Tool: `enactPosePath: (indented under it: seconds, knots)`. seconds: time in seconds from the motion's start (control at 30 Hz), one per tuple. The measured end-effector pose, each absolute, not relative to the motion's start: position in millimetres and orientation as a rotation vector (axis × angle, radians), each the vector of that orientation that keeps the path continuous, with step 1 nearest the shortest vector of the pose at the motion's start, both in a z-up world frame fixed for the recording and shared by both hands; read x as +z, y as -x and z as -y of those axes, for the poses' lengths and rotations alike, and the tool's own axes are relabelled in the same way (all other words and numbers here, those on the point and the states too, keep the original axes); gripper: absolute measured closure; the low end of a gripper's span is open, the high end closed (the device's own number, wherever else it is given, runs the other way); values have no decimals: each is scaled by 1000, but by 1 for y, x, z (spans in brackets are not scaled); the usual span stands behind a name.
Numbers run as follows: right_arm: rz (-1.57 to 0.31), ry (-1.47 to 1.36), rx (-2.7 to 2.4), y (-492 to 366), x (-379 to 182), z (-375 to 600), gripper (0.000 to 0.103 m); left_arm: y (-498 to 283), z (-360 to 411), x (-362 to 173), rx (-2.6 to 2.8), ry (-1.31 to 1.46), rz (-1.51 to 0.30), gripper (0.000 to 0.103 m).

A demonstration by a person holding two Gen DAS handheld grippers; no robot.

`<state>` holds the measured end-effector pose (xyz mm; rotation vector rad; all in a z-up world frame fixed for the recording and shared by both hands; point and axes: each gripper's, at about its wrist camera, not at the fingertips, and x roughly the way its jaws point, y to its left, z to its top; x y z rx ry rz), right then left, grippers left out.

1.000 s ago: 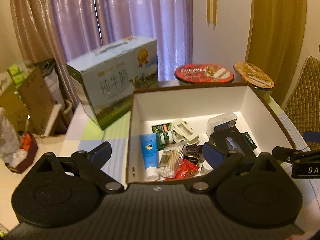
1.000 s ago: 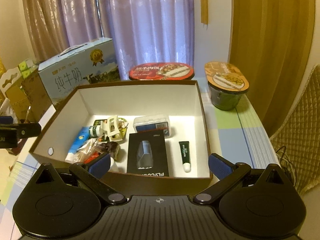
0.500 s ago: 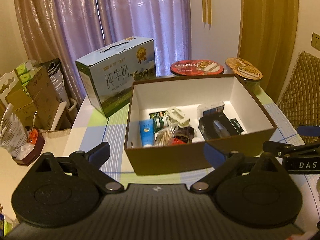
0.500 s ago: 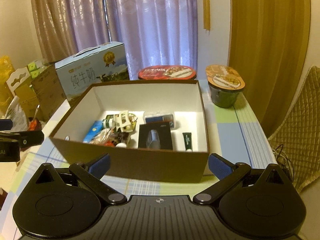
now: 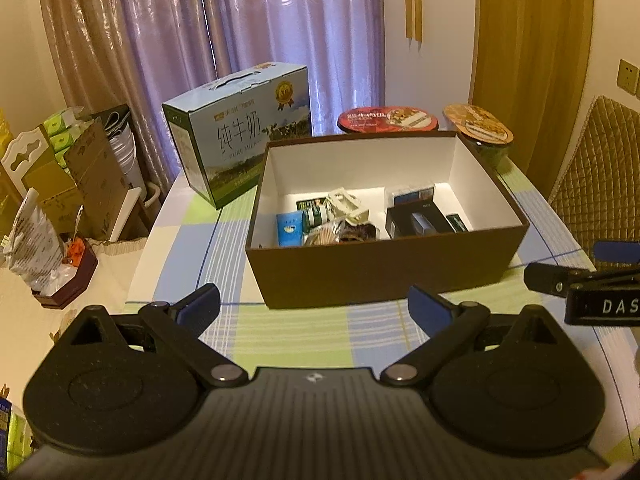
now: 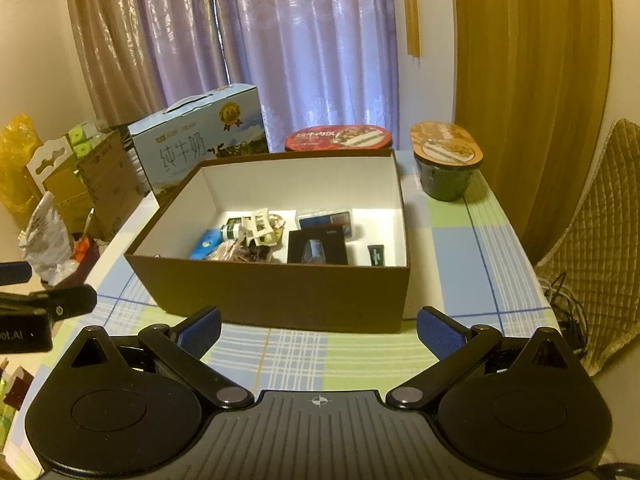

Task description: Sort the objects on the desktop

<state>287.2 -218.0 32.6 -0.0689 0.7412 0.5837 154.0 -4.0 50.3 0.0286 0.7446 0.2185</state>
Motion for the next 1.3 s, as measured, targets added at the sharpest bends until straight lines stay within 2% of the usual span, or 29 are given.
enactPosePath:
  seconds: [0.63, 1.3]
  knots:
    - [-767, 68, 598, -265, 27, 233, 2, -126, 18, 41, 244, -25, -788, 4]
    - [-812, 89, 609, -267, 15, 226, 2, -131, 15, 21, 261, 18, -854, 4]
